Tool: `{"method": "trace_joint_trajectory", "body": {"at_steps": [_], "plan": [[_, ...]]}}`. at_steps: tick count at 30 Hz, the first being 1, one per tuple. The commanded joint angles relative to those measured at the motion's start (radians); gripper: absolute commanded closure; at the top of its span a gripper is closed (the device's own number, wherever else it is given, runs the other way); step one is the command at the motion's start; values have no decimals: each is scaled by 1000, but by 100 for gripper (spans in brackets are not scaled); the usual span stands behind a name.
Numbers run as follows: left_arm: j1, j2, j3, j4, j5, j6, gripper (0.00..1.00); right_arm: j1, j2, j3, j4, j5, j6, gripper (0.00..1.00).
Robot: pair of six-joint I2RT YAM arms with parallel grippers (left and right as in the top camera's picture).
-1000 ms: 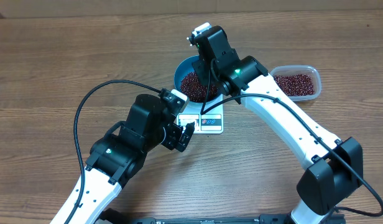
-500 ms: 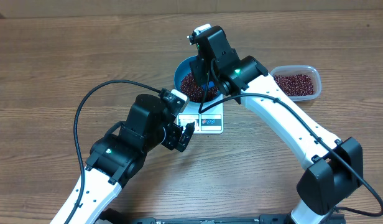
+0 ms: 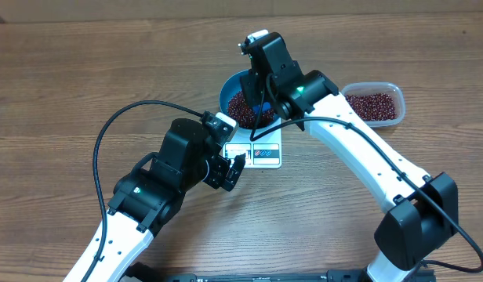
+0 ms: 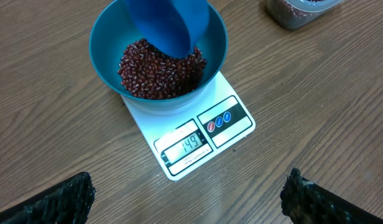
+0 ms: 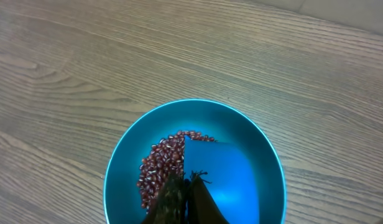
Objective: Scoop item into bowl and weigh 150g on scale
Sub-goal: 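Tip the blue cup further to add more beans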
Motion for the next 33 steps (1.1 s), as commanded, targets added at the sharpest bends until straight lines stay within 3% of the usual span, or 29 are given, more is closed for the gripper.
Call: {"method": "trace_joint_trajectory", "body": {"at_steps": [1,9,18,27,33], "plan": [[6,-2,19,5,10,13,0,-19,-40,30,1,-4,18,96],[6,-2,19,5,10,13,0,-19,-40,30,0,-5,8,96],[6,-2,19,5,10,13,0,-19,-40,30,0,0,-123,96],[6,-2,19,5,-2,16,0,1,-40,31,-23,18,-444,96],[6,-2,19,5,-1,16,0,31,-52,34,-21,119,-420,96]]}}
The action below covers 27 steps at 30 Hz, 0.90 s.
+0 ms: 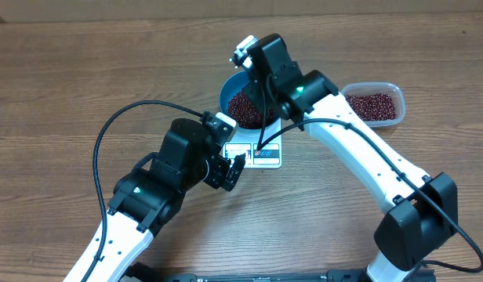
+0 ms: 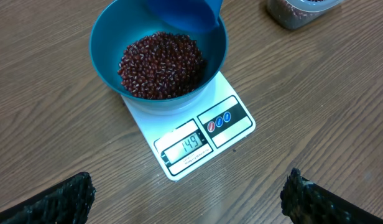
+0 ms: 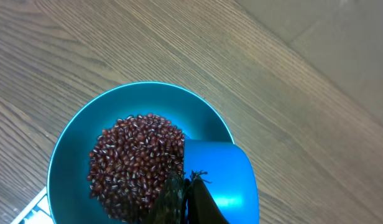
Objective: Scoop item into bowl and weigh 150g on scale
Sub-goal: 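Tip the blue cup further to add more beans, then move the blue cup right and lower it into the bean tub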
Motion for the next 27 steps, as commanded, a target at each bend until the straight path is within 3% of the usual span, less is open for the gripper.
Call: {"method": "trace_joint_trajectory", "body": {"at_steps": [1,15,27], "plan": [[6,-2,19,5,0,16,1,19,-58,36,13,57,-5,96],[6,-2,19,4,0,16,0,-87,-253,37,37,110,328,96],[6,-2,19,4,0,16,0,-370,-239,2,-95,147,360,96]]}}
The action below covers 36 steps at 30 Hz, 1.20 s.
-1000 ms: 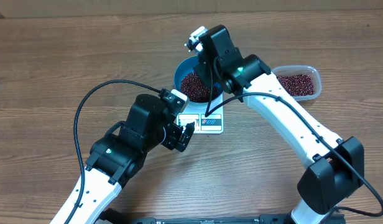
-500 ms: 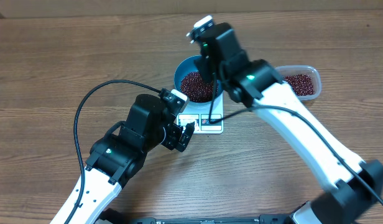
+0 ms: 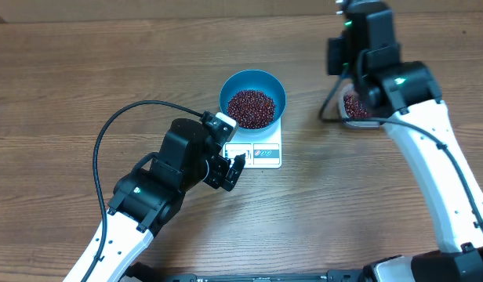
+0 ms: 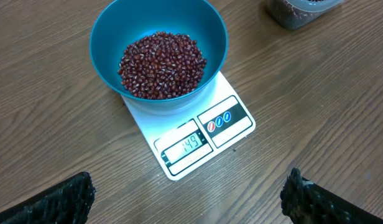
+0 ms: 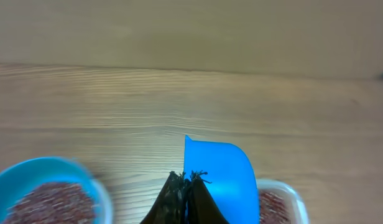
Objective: Scoop item into bowl and weigh 150g on scale
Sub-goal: 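Move the blue cup right and lower it into the bean tub, then drag the blue cup through the beans to scoop a few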
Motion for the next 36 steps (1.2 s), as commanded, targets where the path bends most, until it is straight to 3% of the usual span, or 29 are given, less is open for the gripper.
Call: {"method": "trace_joint_trajectory", "body": {"at_steps": [1,7,17,36], "plan": [[6,-2,19,4,0,16,0,-69,9,-23,-9,20,18,96],[6,-2,19,4,0,16,1,-153,81,-28,-57,13,18,96],[6,-2,19,4,0,16,1,-154,217,-29,-71,13,18,96],[6,-2,19,5,0,16,1,-166,267,-31,-125,17,14,96]]}}
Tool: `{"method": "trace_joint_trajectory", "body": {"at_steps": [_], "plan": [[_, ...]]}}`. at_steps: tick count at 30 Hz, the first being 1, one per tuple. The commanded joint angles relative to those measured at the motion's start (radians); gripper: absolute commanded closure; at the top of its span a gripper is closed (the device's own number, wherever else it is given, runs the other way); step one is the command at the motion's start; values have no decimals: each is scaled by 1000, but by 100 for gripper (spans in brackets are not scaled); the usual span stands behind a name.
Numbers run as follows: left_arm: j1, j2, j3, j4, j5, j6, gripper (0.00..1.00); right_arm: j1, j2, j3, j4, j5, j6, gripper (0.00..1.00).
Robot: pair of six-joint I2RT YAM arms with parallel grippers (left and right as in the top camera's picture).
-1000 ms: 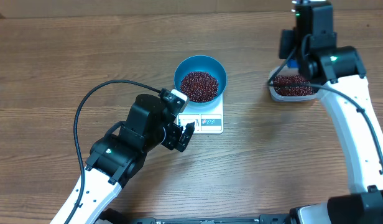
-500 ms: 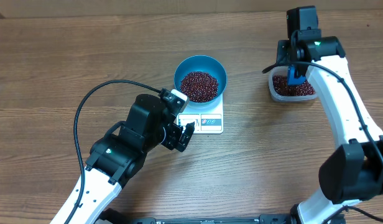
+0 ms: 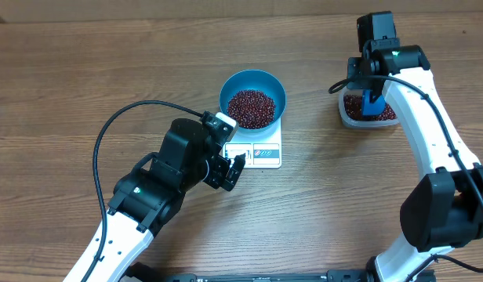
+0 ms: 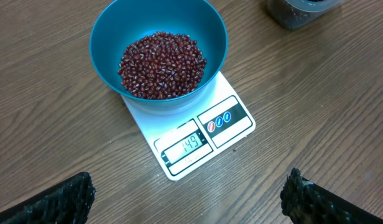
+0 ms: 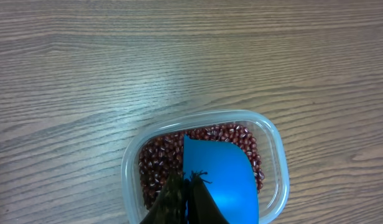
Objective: Scoop item into bowl and weigh 150g on scale
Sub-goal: 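Drag the blue cup through the beans to scoop a few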
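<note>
A blue bowl (image 3: 252, 95) heaped with red beans (image 4: 160, 64) sits on the white scale (image 4: 198, 140), whose display (image 4: 189, 145) reads 149. My right gripper (image 5: 188, 186) is shut on a blue scoop (image 5: 219, 180), held over the clear tub of red beans (image 5: 204, 168) at the far right. In the overhead view the scoop (image 3: 372, 102) points down into the tub (image 3: 367, 110). My left gripper (image 4: 188, 199) stands open near the scale's front, its fingers (image 4: 55, 202) wide apart with nothing between them.
The left arm's black cable (image 3: 120, 129) loops over the wooden table (image 3: 85, 70) to the left of the scale. The right arm (image 3: 422, 149) stretches along the right side toward the tub.
My right gripper has moved with the scoop from above the tub's far side to down over the tub, the scoop now against the beans. Bowl, scale reading and left gripper are unchanged.
At first my right gripper held the scoop tipped in the bowl on the beans, the scale showing 149. Then the scoop was lifted at the bowl's rim. Later it was away to the right near the tub, and now it is in the tub.
</note>
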Motion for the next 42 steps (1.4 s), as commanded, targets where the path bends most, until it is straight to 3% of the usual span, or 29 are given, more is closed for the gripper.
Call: {"method": "trace_joint_trajectory", "body": {"at_steps": [1,26,42], "plan": [[6,-2,19,5,0,16,0,-6,12,-7,3,10,5,96],[6,-2,19,5,-1,16,1,-6,12,-51,33,-256,5,96],[6,-2,19,5,-1,16,0,-50,12,-51,19,-214,-3,96]]}}
